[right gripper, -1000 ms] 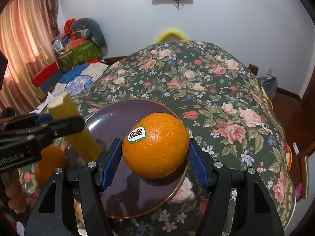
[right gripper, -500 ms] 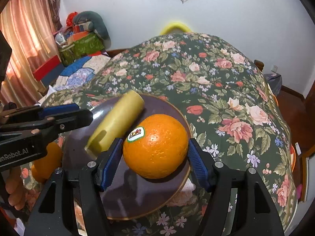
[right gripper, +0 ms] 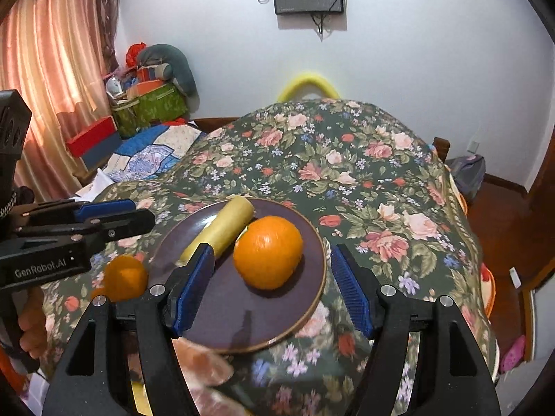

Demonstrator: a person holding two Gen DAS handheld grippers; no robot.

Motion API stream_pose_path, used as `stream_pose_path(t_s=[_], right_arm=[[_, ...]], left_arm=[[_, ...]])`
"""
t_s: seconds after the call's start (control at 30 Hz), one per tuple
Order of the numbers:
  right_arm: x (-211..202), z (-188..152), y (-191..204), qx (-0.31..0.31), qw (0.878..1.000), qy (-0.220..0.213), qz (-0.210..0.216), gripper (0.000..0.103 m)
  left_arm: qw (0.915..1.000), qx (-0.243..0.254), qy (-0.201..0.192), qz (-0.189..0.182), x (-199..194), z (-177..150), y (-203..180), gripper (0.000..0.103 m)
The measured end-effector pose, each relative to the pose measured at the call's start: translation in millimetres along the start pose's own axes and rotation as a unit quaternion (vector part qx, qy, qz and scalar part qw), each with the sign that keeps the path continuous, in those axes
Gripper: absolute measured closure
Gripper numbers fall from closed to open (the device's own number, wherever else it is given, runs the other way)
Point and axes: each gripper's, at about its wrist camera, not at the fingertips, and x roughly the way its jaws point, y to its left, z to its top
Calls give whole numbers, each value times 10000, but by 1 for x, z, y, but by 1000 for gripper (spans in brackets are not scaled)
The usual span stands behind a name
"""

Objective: Organize fruits
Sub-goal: 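Lower the orange onto the plate with the right tool while the left tool releases the corn cob there, then move the right tool to the second yellow corn cob beside the pomelo segments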

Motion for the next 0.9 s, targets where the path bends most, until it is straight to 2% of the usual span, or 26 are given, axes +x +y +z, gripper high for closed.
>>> stream_pose_path(t_s=[0.3,0.47,0.53,0.73,0.9], right_arm=[[-39,-29,10,26,9999,-92,-63,34],[-57,-51,12,75,9999,-49,-66,33],[-62,-63,12,95,9999,0,-104,31],[-68,-95,21,-24,9990,200,-391,29],[-64,-116,22,13,9984,396,-410,29]], left_arm=[[9999,70,77,8,-40,-33,-3,63],[9997,56,240,-31,-48,-61,-3,52],[9995,8,305,-74,-48,-71,-1,45],[9976,110,681,22,-33,-104,-2,45],[9959,235,871,51,-20,-118,-6,43]])
